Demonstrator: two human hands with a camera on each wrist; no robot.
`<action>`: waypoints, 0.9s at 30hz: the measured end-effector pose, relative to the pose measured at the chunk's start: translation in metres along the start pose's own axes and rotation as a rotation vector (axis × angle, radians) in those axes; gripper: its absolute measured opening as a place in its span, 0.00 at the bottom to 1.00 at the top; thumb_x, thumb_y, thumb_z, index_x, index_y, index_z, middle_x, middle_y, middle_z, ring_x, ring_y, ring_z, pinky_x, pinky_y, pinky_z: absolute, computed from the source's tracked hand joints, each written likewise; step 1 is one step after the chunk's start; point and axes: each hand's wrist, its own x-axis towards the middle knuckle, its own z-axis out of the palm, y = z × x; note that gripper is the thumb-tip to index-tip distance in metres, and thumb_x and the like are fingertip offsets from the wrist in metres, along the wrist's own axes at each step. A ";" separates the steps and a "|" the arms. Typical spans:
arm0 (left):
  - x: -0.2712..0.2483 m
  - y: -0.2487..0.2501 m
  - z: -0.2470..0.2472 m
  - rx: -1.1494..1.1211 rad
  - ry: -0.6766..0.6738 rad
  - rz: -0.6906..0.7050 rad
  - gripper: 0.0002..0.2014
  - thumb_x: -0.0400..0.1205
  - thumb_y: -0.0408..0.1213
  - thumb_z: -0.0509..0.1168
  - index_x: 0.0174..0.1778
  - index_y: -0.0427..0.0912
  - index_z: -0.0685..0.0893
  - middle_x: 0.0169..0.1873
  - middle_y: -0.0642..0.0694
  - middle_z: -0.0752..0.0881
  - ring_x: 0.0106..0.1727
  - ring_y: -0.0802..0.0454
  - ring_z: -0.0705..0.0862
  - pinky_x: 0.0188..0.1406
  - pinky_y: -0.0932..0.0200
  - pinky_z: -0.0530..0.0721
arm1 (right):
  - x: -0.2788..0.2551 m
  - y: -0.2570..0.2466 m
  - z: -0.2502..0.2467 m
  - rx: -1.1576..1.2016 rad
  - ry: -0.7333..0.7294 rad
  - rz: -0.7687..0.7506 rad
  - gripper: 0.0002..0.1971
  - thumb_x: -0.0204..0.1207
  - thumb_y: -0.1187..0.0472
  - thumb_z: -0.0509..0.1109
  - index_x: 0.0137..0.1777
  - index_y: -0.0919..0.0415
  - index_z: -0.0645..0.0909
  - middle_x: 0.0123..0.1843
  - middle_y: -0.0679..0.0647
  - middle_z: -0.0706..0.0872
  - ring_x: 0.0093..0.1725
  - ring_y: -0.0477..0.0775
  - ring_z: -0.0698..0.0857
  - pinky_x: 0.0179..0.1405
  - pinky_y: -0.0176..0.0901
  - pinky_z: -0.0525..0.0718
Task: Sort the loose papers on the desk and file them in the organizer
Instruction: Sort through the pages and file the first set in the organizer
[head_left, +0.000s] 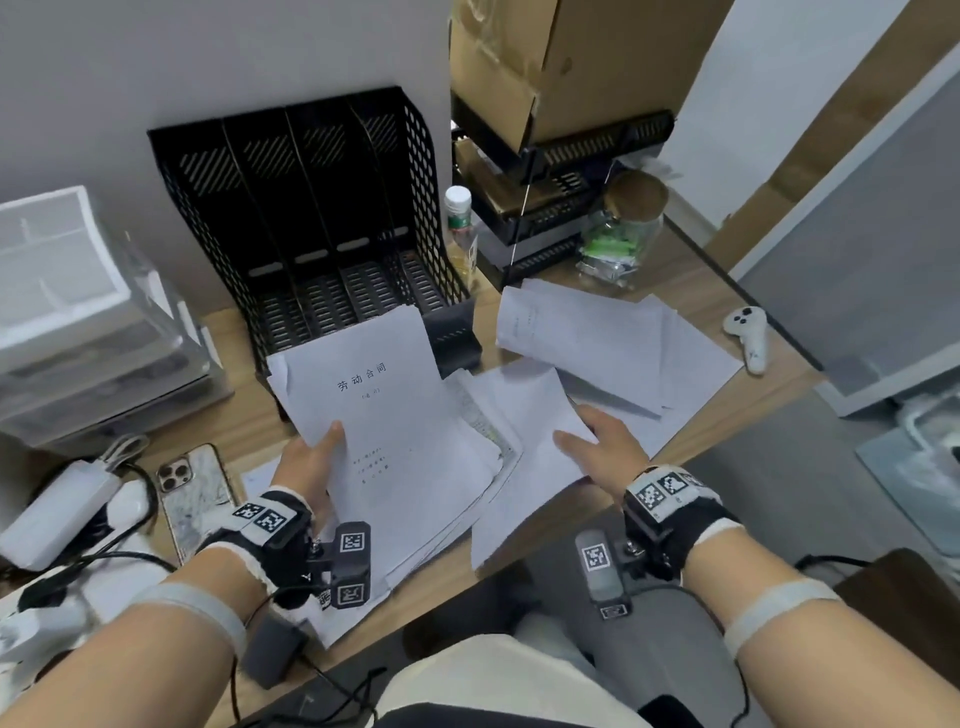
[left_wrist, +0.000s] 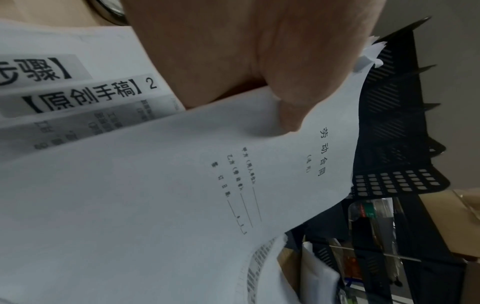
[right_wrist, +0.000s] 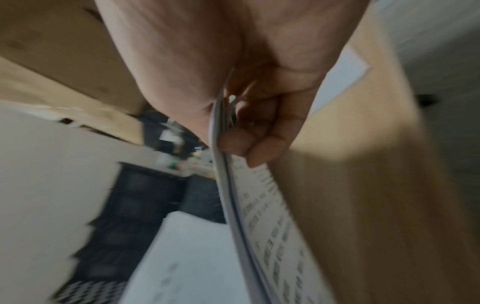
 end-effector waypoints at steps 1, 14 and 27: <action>0.002 0.001 0.002 0.011 -0.022 0.010 0.19 0.82 0.51 0.69 0.66 0.48 0.83 0.68 0.40 0.88 0.67 0.35 0.87 0.75 0.29 0.78 | -0.002 -0.019 -0.003 0.020 0.029 -0.073 0.21 0.79 0.52 0.69 0.72 0.51 0.79 0.69 0.47 0.85 0.68 0.50 0.82 0.71 0.51 0.78; -0.024 0.013 0.007 -0.069 -0.088 -0.058 0.11 0.91 0.38 0.61 0.67 0.42 0.82 0.48 0.47 0.94 0.44 0.47 0.94 0.39 0.49 0.92 | -0.012 -0.063 0.096 -0.944 -0.339 -0.569 0.09 0.81 0.62 0.63 0.58 0.55 0.80 0.54 0.54 0.83 0.47 0.62 0.85 0.41 0.47 0.78; -0.009 -0.020 -0.014 0.352 0.044 -0.155 0.22 0.79 0.35 0.76 0.69 0.35 0.83 0.59 0.34 0.90 0.58 0.33 0.90 0.65 0.35 0.88 | 0.006 -0.038 0.114 -0.635 -0.357 -0.374 0.27 0.72 0.37 0.72 0.27 0.57 0.67 0.25 0.51 0.69 0.27 0.52 0.68 0.28 0.46 0.64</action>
